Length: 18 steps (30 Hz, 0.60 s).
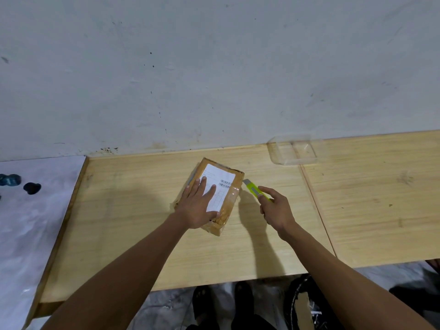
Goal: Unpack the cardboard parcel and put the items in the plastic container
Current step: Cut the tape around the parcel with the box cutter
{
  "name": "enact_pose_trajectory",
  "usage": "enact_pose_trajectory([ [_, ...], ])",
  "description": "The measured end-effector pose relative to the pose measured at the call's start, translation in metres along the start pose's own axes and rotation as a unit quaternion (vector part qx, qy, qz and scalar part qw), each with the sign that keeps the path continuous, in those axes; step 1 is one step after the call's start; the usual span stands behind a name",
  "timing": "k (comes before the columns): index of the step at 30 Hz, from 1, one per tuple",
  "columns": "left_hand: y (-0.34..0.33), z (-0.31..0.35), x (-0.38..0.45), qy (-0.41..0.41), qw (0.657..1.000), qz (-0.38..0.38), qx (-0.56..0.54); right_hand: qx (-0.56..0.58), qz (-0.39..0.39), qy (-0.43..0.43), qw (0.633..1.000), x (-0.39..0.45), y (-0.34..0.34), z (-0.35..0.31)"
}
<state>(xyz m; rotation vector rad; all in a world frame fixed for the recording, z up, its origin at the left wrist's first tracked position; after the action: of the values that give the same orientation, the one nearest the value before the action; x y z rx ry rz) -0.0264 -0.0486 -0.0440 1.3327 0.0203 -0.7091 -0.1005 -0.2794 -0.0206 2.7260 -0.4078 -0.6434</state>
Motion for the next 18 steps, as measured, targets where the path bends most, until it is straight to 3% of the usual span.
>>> enact_pose_trajectory([
  [6, -0.002, -0.004, -0.002, -0.008, 1.000, 0.006, -0.002, 0.065, 0.046, -0.029, 0.996, -0.009, -0.007, 0.011],
  [11, -0.009, -0.004, -0.011, 0.074, 0.995, 0.062, -0.027, 0.079, -0.012, -0.042, 0.996, -0.021, -0.011, 0.016],
  [18, -0.006, 0.002, -0.006, 0.115, 0.989, 0.071, -0.064, 0.100, -0.018, -0.045, 0.994, -0.028, -0.012, 0.018],
])
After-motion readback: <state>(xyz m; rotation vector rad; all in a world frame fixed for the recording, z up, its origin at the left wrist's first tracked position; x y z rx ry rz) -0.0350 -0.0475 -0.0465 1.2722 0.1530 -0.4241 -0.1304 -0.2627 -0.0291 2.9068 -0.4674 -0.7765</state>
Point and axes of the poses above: each hand's wrist, its own x-axis towards the middle knuckle, its own y-axis out of the back of the hand, z = x × y, the point moved 2 cm from there along x, towards the middle knuckle, and after that the axes turned 6 degrees about -x, right-handed, at the moved point
